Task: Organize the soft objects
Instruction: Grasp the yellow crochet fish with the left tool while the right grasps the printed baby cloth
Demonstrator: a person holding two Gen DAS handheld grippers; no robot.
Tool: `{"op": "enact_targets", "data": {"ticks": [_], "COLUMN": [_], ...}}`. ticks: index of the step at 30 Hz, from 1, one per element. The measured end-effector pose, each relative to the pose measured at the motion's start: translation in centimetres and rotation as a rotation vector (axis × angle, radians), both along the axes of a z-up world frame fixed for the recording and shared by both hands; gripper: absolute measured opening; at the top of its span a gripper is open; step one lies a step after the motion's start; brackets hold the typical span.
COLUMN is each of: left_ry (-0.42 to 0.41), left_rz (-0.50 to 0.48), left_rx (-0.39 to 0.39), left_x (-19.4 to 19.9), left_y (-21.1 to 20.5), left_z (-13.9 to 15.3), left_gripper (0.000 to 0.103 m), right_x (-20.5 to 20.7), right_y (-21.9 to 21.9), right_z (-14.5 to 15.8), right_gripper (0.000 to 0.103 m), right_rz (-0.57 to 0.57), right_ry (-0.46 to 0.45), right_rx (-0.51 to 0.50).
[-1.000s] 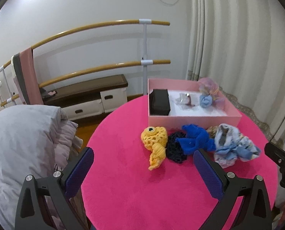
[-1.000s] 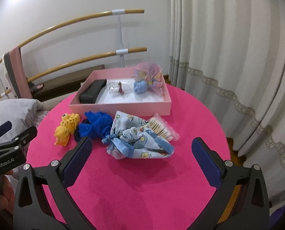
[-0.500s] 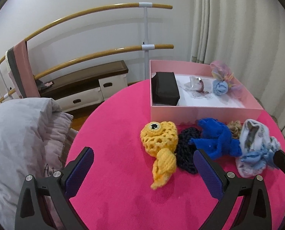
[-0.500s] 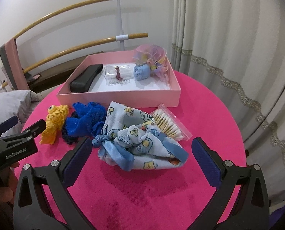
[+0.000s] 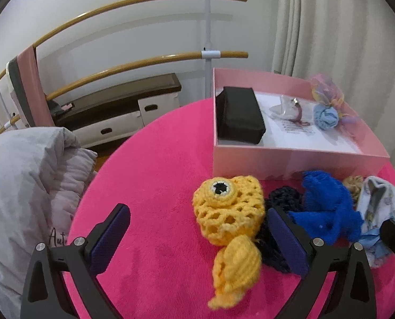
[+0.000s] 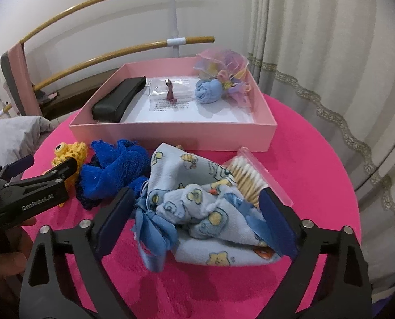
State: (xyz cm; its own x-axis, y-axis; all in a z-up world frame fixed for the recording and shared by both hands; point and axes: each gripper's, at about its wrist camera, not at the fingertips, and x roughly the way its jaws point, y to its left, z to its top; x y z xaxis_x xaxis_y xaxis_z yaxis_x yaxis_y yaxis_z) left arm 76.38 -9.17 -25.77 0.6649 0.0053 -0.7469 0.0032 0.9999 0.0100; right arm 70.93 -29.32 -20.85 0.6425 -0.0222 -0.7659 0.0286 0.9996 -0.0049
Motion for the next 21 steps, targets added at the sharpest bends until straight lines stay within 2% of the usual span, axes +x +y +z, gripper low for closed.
{"op": "enact_targets", "data": {"ticks": [4,6,8,10,11,12,16,19,21], "left_ry": [0.051,0.042,0.051,0.059,0.055,0.054,0.050,0.050,0.046], "left_rz": [-0.006,-0.008,-0.020,-0.032,-0.039,-0.045,-0.058,-0.066,-0.068], "left_rx": [-0.036,-0.045,-0.041,-0.035,-0.038,-0.044,-0.056,-0.067,-0.067], "left_x": [1.6,2.0,2.5,2.7,2.7,2.8,2.2,1.3,0.7], "left_y": [0.3,0.4,0.2,-0.1,-0.1,-0.2,0.0,0.5,0.8], "left_z": [-1.7,-1.8,-2.0,-2.2,-2.1,-2.2,-2.1,-1.7,-1.5], "left_gripper": [0.082,0.077,0.065,0.061,0.053,0.050,0.034,0.028,0.028], "right_x": [0.3,0.3,0.2,0.2,0.3,0.4,0.0,-0.7,-1.1], "right_y": [0.0,-0.1,0.0,0.0,0.1,0.1,-0.5,-1.0,-1.3], "right_z": [-0.2,-0.2,-0.2,-0.4,-0.5,-0.6,-0.7,-0.2,0.0], "right_gripper": [0.088,0.088,0.089,0.091,0.091,0.091,0.083,0.079,0.077], "right_rz": [0.006,0.008,0.008,0.003,0.002,0.003,-0.001,-0.002,-0.004], "right_ry": [0.002,-0.001,-0.004,-0.001,0.003,0.004,-0.002,-0.011,-0.015], "right_rx": [0.004,0.007,0.006,0.006,0.001,-0.004,0.021,0.045,0.055]}}
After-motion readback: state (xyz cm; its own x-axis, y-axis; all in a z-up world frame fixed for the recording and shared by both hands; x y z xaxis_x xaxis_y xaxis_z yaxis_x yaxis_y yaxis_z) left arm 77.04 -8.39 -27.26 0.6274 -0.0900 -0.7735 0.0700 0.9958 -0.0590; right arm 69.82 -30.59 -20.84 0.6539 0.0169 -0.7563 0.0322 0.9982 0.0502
